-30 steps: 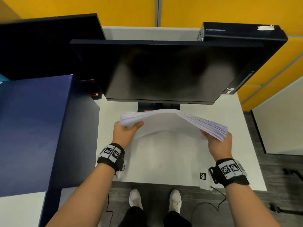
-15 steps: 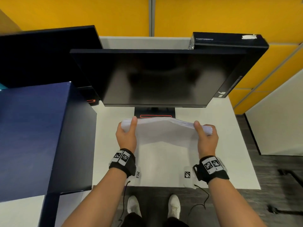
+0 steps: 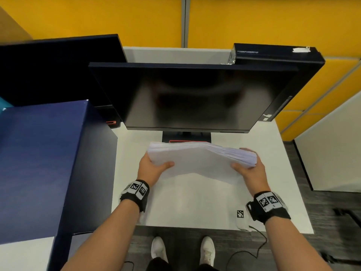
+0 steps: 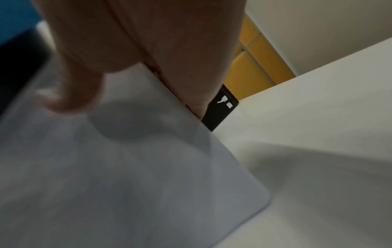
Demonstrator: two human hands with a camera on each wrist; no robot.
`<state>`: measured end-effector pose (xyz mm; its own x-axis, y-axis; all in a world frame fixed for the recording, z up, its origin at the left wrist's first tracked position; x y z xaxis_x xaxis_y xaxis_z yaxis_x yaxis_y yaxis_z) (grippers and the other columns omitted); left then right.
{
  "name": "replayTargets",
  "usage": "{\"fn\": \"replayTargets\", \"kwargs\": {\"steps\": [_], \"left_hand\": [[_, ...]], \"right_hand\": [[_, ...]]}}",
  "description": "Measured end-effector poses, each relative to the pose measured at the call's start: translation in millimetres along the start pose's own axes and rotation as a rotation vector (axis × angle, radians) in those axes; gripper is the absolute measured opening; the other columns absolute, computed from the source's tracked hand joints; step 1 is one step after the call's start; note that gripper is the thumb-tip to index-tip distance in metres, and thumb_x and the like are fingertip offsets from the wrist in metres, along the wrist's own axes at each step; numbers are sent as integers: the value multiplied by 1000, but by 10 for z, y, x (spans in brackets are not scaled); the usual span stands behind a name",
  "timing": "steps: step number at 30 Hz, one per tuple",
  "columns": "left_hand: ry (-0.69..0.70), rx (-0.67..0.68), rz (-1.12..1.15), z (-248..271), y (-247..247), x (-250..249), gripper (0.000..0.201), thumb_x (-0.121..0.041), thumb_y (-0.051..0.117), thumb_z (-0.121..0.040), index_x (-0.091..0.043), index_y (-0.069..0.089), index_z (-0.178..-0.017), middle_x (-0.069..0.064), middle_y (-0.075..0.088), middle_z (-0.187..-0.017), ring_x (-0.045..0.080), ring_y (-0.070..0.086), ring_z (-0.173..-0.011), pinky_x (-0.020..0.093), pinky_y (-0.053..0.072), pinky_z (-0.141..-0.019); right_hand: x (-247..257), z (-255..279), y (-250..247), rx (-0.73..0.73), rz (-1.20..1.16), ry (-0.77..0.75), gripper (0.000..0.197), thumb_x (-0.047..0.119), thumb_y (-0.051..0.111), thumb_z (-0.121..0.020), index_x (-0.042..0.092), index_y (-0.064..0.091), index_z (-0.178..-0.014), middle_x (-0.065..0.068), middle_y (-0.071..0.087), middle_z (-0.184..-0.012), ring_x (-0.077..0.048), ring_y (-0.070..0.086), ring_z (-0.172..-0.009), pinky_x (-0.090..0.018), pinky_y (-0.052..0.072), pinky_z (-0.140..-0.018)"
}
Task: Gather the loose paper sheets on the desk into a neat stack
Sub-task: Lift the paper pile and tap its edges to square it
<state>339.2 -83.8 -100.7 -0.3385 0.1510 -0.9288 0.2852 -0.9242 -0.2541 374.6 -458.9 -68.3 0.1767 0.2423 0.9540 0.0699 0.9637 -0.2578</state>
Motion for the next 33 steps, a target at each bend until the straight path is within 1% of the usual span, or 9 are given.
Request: {"fn": "replayTargets", "kwargs": {"steps": [3,7,10,13,17,21,25,30,33], "left_hand": [[-48,-21,-54,-43,-37,39,30,-26,89,-74,-12,74,-96,4,76,-93,27,74,-93,29,57,-74],[123,-79,44,-26,-200,-470,17,-16,85,-78,-25,71,-82,-15,72,-76,-6,68,-66,14,52,-67],[194,-68,16,22,-221,-590,28,-11,86,-76,-26,64,-69,-22,63,-51,-12,57,-47,3,42,-52],[163,-11,-41,-10,-150,-324,25,-13,92,-69,-15,74,-86,-17,72,-73,-11,65,-65,8,47,-65],[92,-8,-70,-43,-139,-138,23,-19,88,-75,-14,78,-94,-12,75,-84,-5,68,-70,21,53,-72],[124,-36,-51,-43,-180,-190,15,-17,86,-78,-21,75,-88,-17,74,-76,-7,67,-68,10,52,-67],[17,-79,-38,31,-89,30,24,-31,87,-76,-13,70,-78,-3,69,-65,-1,59,-54,23,50,-62],[79,-133,172,168,-24,-193,33,-33,79,-84,-20,65,-111,-5,71,-101,13,71,-95,22,57,-77],[2,-247,253,224,-63,-211,37,-58,63,-86,-22,65,-91,8,71,-94,28,70,-91,39,60,-78]], "right_hand": [[0,-22,18,-36,29,31,24,6,81,-76,19,73,-94,-5,74,-96,4,69,-73,-7,50,-65],[448,-26,-139,-130,16,-133,17,8,78,-80,18,71,-92,0,72,-86,14,64,-67,-5,49,-65],[484,-14,-196,-111,26,-154,17,14,79,-80,20,71,-94,9,71,-87,5,66,-75,-12,52,-69],[46,-49,-66,6,96,-8,29,7,79,-79,15,71,-105,3,73,-97,-4,68,-83,-22,56,-76],[-42,10,16,35,190,-56,36,-19,52,-85,12,65,-75,-5,63,-72,18,59,-67,-12,45,-63],[98,52,-71,-39,92,-71,14,-2,75,-81,4,69,-92,0,69,-83,14,63,-66,-3,46,-64],[-60,113,27,-8,119,21,18,11,77,-83,11,67,-98,18,62,-65,13,58,-55,-24,44,-67],[12,215,-36,-81,-92,-9,45,19,81,-79,11,56,-115,4,65,-102,-3,62,-92,-17,49,-81],[144,264,-40,-171,-192,-24,29,39,66,-86,15,58,-100,6,59,-87,2,57,-77,-12,45,-73]]}}
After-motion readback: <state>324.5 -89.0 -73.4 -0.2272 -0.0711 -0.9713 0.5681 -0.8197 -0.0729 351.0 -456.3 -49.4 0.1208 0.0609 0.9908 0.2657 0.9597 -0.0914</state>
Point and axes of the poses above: each hand's wrist, its own z-axis away from the middle knuckle, its own y-axis out of the palm, x = y × z, the point moved 10 cm from there along -z, towards the middle knuckle
